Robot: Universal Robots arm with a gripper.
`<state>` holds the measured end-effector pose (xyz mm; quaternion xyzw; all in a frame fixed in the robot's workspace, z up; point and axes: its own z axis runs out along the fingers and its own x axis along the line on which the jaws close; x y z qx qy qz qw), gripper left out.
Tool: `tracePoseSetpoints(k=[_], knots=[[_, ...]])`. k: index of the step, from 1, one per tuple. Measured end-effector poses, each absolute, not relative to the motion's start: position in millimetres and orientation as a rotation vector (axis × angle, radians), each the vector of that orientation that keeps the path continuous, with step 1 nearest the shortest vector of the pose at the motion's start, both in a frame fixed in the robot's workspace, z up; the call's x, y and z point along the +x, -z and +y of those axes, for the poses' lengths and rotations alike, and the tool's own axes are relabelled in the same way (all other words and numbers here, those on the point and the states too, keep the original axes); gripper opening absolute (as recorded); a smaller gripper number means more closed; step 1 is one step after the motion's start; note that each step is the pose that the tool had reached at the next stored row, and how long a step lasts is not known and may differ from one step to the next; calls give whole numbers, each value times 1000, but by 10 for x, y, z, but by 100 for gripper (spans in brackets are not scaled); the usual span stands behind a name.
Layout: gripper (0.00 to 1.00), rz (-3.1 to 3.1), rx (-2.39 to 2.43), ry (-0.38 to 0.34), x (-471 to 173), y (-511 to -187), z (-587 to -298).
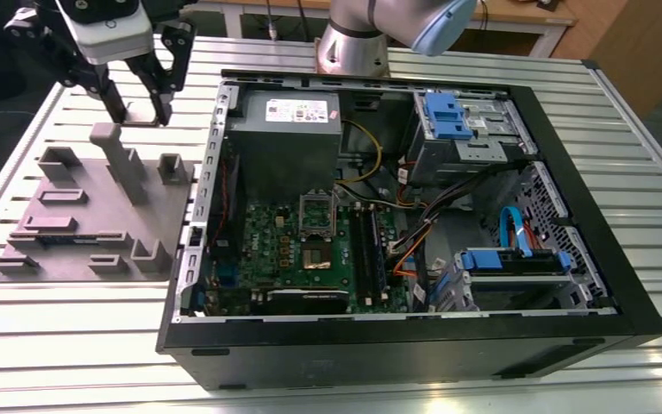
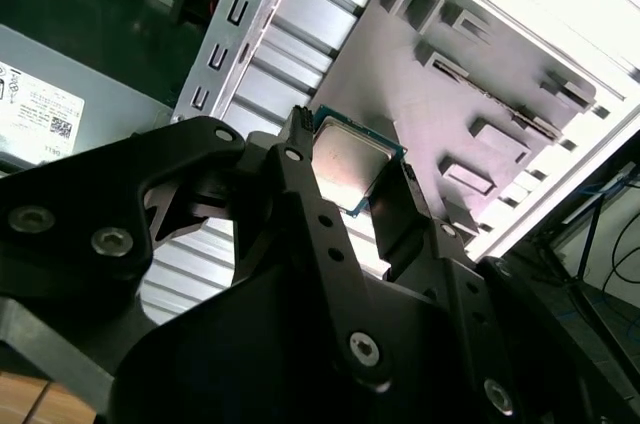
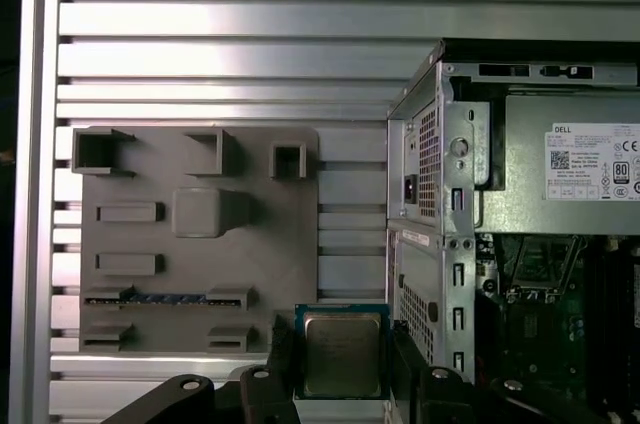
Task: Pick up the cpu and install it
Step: 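Pick up the cpu and move it towards the insertion slot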
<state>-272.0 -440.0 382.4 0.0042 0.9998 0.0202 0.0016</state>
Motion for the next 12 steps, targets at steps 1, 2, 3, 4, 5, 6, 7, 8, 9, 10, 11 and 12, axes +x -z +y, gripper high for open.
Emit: tracePoseSetpoints(k=[1,2,3,4,5,6,7,8,9,10,11,12], knots=[[47,3138,13,-64,-2712,-3823,-4401],[47,3138,13,-63,-2703,-3824,-4401],[47,3138,13,-64,-2696,-3823,-4401],[47,3138,13,-64,-2696,-3823,-4401],[47,3138,14,-63,-2696,-3823,-4401],[47,3138,13,-63,-2693,-3824,-4400],[47,3138,13,-63,-2677,-3824,-4400],[47,3138,13,-63,-2676,-3824,-4400],[47,3138,13,-63,-2674,-3824,-4400],[47,3138,13,-64,-2672,-3823,-4400],[47,3138,13,-64,-2670,-3823,-4400],[47,3138,13,-64,-2669,-3823,-4401]])
